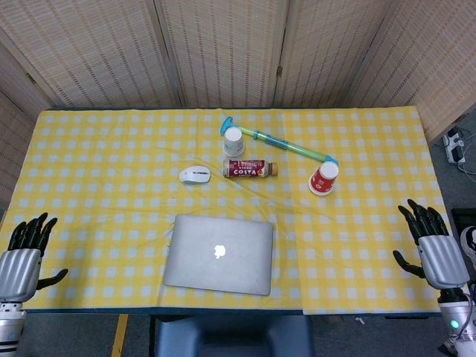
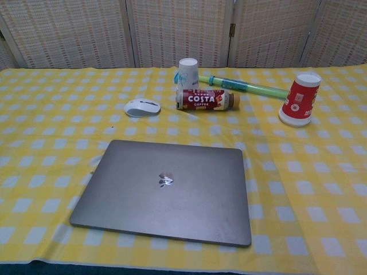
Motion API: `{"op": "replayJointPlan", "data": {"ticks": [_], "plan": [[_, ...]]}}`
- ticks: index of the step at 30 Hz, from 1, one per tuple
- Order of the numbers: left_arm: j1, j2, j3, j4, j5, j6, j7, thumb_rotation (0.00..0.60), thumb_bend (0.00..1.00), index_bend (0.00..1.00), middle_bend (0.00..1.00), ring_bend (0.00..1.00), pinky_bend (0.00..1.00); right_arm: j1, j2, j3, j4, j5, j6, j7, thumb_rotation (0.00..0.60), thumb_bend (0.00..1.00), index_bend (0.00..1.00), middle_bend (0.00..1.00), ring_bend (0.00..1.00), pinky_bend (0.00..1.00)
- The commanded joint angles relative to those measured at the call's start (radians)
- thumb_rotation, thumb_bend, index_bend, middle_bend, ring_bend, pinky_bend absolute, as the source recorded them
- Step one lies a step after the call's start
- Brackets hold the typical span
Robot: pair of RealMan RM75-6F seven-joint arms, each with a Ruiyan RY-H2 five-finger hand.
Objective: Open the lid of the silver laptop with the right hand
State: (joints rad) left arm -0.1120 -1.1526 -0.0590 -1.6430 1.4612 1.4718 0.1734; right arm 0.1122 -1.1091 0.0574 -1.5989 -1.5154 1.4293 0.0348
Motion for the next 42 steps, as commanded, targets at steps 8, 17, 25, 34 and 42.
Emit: {"op": "replayJointPlan", "data": {"ticks": [8, 17, 25, 34, 42], "plan": [[0.007, -0.025, -0.004, 0.031, 0.026, 0.038, -0.019, 0.600, 0.16, 0.00, 0.06, 0.03, 0.00, 0.002, 0.006, -0.006, -0.004, -0.033, 0.019, 0.023, 0.600, 0.33, 0.00, 0.00, 0.04, 0.00], [0.012, -0.010, 0.002, 0.011, 0.043, 0.051, -0.022, 0.600, 0.16, 0.00, 0.06, 0.03, 0.00, 0.047, 0.018, -0.020, -0.011, -0.130, 0.001, 0.057, 0.600, 0.33, 0.00, 0.00, 0.05, 0.00], [0.018, 0.000, 0.011, -0.002, 0.058, 0.059, -0.020, 0.600, 0.16, 0.00, 0.06, 0.03, 0.00, 0.148, -0.016, -0.045, -0.021, -0.236, -0.098, 0.083, 0.600, 0.33, 0.00, 0.00, 0.05, 0.00], [0.018, 0.010, 0.014, -0.011, 0.080, 0.067, -0.026, 0.600, 0.16, 0.00, 0.06, 0.03, 0.00, 0.255, -0.073, -0.058, -0.038, -0.304, -0.201, 0.068, 0.600, 0.33, 0.00, 0.00, 0.05, 0.00], [0.026, 0.014, 0.019, -0.025, 0.095, 0.083, -0.018, 0.600, 0.16, 0.00, 0.06, 0.03, 0.00, 0.346, -0.138, -0.066, -0.046, -0.334, -0.288, 0.069, 0.600, 0.33, 0.00, 0.00, 0.05, 0.00]]}}
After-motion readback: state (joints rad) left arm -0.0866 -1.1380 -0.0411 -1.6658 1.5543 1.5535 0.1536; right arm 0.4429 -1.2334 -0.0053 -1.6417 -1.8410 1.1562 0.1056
